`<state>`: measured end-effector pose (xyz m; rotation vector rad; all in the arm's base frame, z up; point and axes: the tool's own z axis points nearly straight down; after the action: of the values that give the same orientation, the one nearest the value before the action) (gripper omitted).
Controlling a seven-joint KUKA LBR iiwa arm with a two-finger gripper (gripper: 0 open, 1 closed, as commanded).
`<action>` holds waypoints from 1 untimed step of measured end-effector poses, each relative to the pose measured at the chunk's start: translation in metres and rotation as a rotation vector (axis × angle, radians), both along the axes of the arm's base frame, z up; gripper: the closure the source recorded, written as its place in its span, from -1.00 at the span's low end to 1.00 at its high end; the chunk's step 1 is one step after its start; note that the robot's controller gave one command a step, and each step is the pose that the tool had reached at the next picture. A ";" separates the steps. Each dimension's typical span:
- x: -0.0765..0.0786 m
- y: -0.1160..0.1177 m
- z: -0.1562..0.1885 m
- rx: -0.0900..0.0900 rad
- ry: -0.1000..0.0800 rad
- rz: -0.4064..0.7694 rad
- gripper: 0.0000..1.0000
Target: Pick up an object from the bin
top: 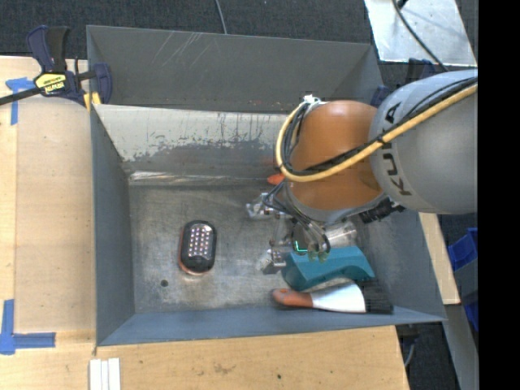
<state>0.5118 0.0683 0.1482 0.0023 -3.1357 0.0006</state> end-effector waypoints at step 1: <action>0.002 0.000 0.004 0.001 -0.008 -0.002 -1.00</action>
Offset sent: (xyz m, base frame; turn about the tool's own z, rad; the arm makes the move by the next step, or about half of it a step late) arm -0.0140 -0.1331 0.0293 -0.0727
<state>0.5137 0.0683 0.1521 -0.0003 -3.1435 -0.0012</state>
